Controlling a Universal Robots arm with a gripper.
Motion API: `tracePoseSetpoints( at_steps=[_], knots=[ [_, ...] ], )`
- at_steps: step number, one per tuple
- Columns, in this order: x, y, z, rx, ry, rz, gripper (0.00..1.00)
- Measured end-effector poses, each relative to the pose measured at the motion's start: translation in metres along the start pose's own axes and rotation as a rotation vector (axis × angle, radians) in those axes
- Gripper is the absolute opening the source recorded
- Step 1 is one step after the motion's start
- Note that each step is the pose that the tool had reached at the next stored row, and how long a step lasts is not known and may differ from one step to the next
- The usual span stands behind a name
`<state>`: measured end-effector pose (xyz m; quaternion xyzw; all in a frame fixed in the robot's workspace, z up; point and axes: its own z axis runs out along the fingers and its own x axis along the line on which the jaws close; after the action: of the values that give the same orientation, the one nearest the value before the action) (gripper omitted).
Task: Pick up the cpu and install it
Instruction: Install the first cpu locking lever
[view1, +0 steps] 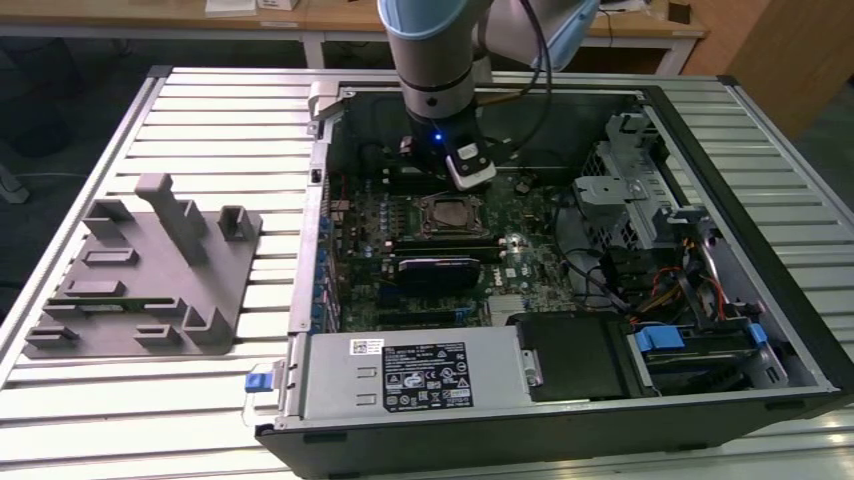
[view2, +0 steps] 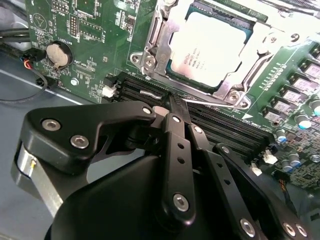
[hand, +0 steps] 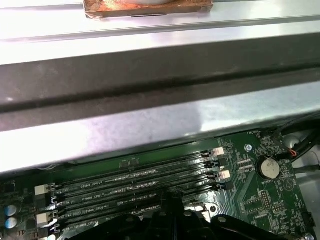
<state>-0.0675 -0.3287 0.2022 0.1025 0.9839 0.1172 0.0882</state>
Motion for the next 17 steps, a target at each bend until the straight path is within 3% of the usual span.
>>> tracePoseSetpoints(
  at_steps=[3, 7, 11, 15, 17],
  knots=[
    [0.0014, 0.0007, 0.0012, -0.0018, -0.008, -0.002, 0.11],
    [0.0023, 0.0006, 0.0025, -0.002, -0.013, -0.003, 0.11],
    [0.0025, 0.0003, 0.0036, 0.0094, -0.0149, -0.013, 0.11],
    [0.0025, 0.0002, 0.0039, 0.0288, -0.0162, -0.028, 0.11],
    [0.0026, 0.0002, 0.0042, 0.0287, -0.0153, -0.033, 0.11]
  ],
)
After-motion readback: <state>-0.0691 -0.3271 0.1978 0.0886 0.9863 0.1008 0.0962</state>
